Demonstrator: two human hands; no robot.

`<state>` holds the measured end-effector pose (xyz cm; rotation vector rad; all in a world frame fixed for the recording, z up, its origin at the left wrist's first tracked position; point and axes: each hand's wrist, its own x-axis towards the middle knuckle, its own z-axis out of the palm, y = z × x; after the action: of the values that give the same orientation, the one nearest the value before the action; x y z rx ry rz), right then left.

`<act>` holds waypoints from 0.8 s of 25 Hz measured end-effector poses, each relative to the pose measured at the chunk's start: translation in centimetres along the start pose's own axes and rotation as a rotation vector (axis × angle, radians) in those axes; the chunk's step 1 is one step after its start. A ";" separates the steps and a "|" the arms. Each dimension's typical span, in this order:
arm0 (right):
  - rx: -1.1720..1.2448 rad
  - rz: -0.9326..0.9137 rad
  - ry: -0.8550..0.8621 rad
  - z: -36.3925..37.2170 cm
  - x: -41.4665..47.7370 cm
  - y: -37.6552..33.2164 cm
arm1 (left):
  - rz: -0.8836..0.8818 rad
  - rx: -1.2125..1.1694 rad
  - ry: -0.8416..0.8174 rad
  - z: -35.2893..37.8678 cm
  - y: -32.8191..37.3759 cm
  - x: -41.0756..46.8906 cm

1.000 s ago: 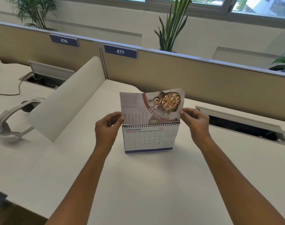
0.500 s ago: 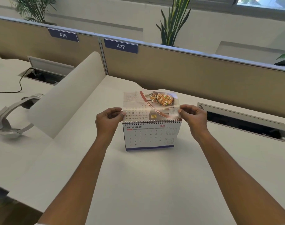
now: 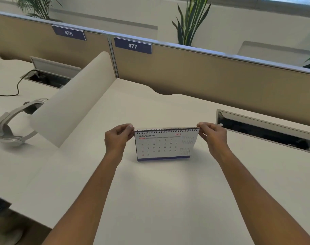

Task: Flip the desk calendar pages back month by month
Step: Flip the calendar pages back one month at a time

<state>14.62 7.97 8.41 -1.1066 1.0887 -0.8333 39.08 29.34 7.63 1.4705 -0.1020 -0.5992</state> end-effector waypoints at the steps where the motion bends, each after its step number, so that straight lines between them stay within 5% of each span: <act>1: 0.004 0.012 0.027 -0.6 -0.3 0.7 | -0.005 -0.002 0.023 -0.5 -0.7 -0.3; 7: -0.098 0.154 0.107 -2.9 -2.5 6.2 | -0.032 0.395 0.102 -3.2 -5.9 -3.9; 20: -0.382 0.097 0.092 -2.4 -4.0 7.7 | 0.041 0.413 0.093 -2.3 -8.4 -5.4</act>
<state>11.23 13.08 1.81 -1.3279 1.4063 -0.6178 32.84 33.89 0.95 1.8891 -0.1906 -0.4930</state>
